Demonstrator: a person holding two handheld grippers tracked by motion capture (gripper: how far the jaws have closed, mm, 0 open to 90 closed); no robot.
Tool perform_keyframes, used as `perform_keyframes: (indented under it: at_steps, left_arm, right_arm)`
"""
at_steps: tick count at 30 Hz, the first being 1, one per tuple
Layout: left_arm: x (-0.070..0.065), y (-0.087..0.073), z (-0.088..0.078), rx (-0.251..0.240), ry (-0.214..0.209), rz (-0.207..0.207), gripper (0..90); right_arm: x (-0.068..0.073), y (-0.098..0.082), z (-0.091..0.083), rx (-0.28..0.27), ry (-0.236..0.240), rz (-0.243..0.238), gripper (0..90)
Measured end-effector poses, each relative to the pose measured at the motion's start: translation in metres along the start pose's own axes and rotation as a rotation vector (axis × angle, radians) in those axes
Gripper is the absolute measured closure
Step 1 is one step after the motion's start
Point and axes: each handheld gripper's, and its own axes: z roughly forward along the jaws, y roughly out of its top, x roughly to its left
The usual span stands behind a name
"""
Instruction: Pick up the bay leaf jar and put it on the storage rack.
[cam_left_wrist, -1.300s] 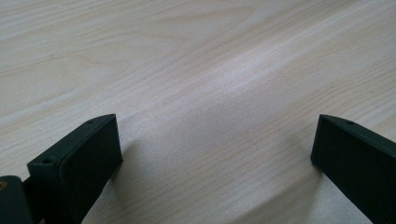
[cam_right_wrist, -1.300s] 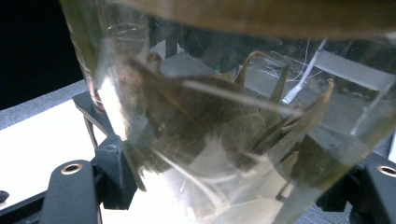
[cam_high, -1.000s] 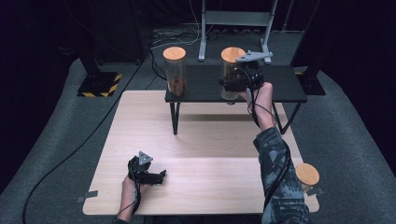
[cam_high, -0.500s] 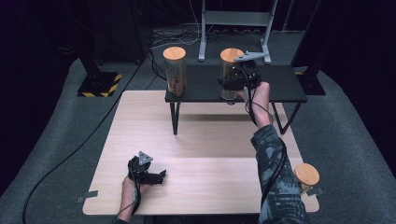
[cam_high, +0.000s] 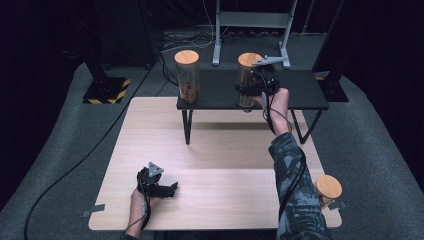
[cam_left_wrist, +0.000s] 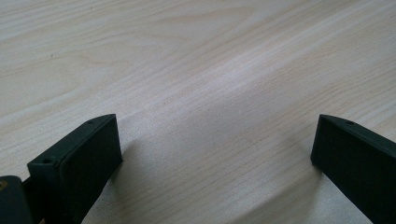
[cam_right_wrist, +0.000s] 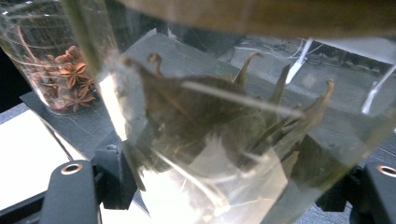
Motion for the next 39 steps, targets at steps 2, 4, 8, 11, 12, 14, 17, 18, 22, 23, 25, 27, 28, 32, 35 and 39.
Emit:
perform_keyframes:
  at_steps: [2, 4, 8, 11, 12, 14, 17, 18, 22, 23, 25, 27, 28, 32, 35, 39]
  left_arm:
    - [0.000, 0.000, 0.000, 0.000, 0.000, 0.000, 0.8]
    - [0.000, 0.000, 0.000, 0.000, 0.000, 0.000, 0.8]
    - [0.000, 0.000, 0.000, 0.000, 0.000, 0.000, 0.8]
    - [0.000, 0.000, 0.000, 0.000, 0.000, 0.000, 0.8]
    - [0.000, 0.000, 0.000, -0.001, 0.000, 0.000, 0.8]
    - [0.000, 0.000, 0.000, -0.001, 0.000, 0.000, 0.8]
    - [0.000, 0.000, 0.000, 0.000, 0.000, -0.001, 0.8]
    - [0.000, 0.000, 0.000, -0.001, 0.000, 0.000, 0.8]
    - [0.000, 0.000, 0.000, -0.001, 0.000, -0.001, 0.8]
    - [0.000, 0.000, 0.000, -0.001, 0.000, -0.001, 0.8]
    - [0.000, 0.000, 0.000, -0.001, 0.000, -0.001, 0.8]
    - [0.000, 0.000, 0.000, -0.001, 0.000, -0.001, 0.8]
    - [0.000, 0.000, 0.000, -0.001, 0.000, -0.001, 0.8]
    - [0.000, 0.000, 0.000, -0.001, 0.000, -0.001, 0.8]
    - [0.000, 0.000, 0.000, 0.000, 0.000, 0.000, 0.8]
    - [0.000, 0.000, 0.000, 0.000, 0.000, 0.000, 0.8]
  right_arm:
    - [-0.001, -0.001, 0.001, 0.003, -0.003, 0.004, 25.1]
    - [-0.002, -0.002, 0.003, 0.008, -0.002, 0.005, 25.1]
    - [-0.005, -0.004, 0.007, -0.002, 0.009, 0.027, 25.1]
    - [-0.008, -0.006, 0.008, -0.020, 0.021, 0.032, 25.1]
    - [-0.008, -0.006, 0.008, -0.019, 0.019, 0.032, 25.1]
    - [-0.007, -0.006, 0.009, -0.019, 0.017, 0.027, 25.0]
    - [-0.008, -0.007, 0.010, -0.029, 0.013, 0.027, 25.1]
    - [-0.008, -0.007, 0.011, -0.031, 0.012, 0.028, 25.1]
    - [-0.008, -0.006, 0.011, -0.029, 0.009, 0.026, 25.0]
    - [-0.008, -0.006, 0.012, -0.027, 0.010, 0.026, 25.0]
    - [-0.008, -0.006, 0.012, -0.027, 0.009, 0.026, 25.0]
    - [-0.008, -0.006, 0.012, -0.030, 0.007, 0.028, 25.0]
    - [-0.008, -0.006, 0.012, -0.030, 0.007, 0.028, 25.0]
    - [-0.008, -0.006, 0.012, -0.027, 0.009, 0.028, 25.0]
    - [-0.007, -0.006, 0.011, -0.025, 0.004, 0.027, 24.9]
    - [-0.007, -0.005, 0.011, -0.019, 0.006, 0.027, 24.8]
